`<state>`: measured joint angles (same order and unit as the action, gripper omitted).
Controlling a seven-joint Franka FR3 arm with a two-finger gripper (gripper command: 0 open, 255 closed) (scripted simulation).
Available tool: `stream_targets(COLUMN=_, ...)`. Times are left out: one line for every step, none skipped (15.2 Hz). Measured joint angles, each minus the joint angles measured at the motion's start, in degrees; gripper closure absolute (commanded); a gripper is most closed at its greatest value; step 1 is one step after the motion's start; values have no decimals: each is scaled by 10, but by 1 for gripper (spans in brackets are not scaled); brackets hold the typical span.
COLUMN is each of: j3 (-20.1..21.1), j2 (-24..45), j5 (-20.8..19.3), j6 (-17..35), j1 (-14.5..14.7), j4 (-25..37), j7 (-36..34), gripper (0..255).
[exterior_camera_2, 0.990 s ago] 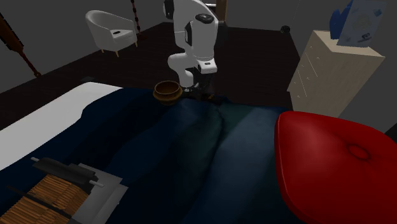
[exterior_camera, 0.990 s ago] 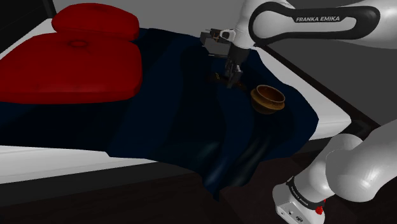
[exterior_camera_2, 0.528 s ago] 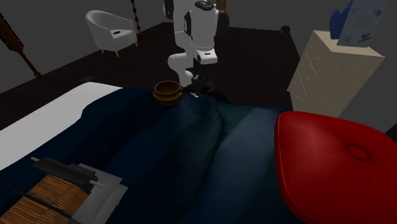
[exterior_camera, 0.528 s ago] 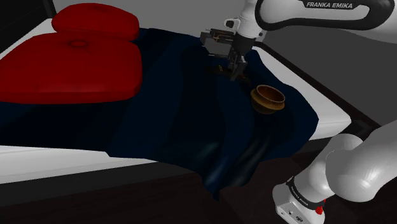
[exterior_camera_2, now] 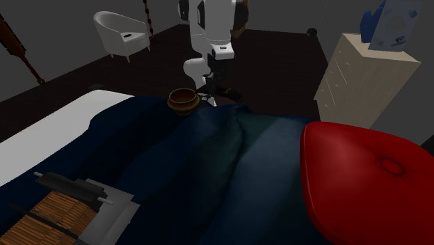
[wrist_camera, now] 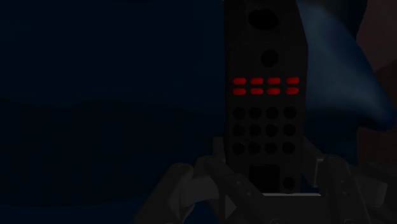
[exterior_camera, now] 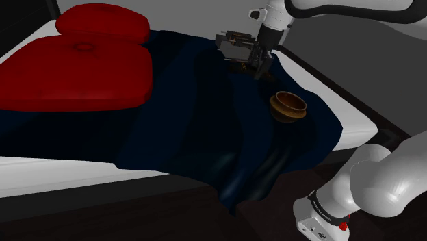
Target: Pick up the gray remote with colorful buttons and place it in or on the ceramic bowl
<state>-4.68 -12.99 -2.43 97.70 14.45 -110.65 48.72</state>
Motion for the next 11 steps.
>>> stream_targets(j3=-5, j2=-13, j5=-2, j6=-3, j1=-4, j4=-10, j7=8, gripper=255)
stream_targets(j3=-10, j2=-31, j5=-5, j6=-5, j1=-8, j4=-26, j7=16, gripper=255)
stream_targets(j3=-16, j2=-50, j5=-9, j6=-2, j1=-12, j4=-47, j7=25, gripper=255)
stream_targets(j3=-22, j2=-64, j5=-12, j6=-1, j1=-16, j4=-61, j7=33, gripper=255)
stream_targets(j3=-25, j2=-84, j5=-16, j6=-5, j1=-19, j4=-78, j7=39, gripper=255)
stream_targets(j3=-31, j2=-96, j5=-20, j6=-6, j1=-24, j4=-88, j7=47, gripper=255)
stream_targets(j3=-39, j2=-108, j5=-24, j6=-10, j1=-29, j4=-94, j7=59, gripper=255)
stream_targets(j3=-45, j2=-117, j5=-28, j6=-12, j1=-33, j4=-101, j7=68, gripper=255)
stream_targets(j3=-52, j2=-127, j5=-32, j6=-13, j1=-37, j4=-109, j7=77, gripper=255)
stream_targets(j3=-60, j2=-140, j5=-38, j6=-17, j1=-43, j4=-118, j7=89, gripper=255)
stream_targets(j3=-66, j2=-156, j5=-43, j6=-15, j1=-47, j4=-134, j7=97, gripper=255)
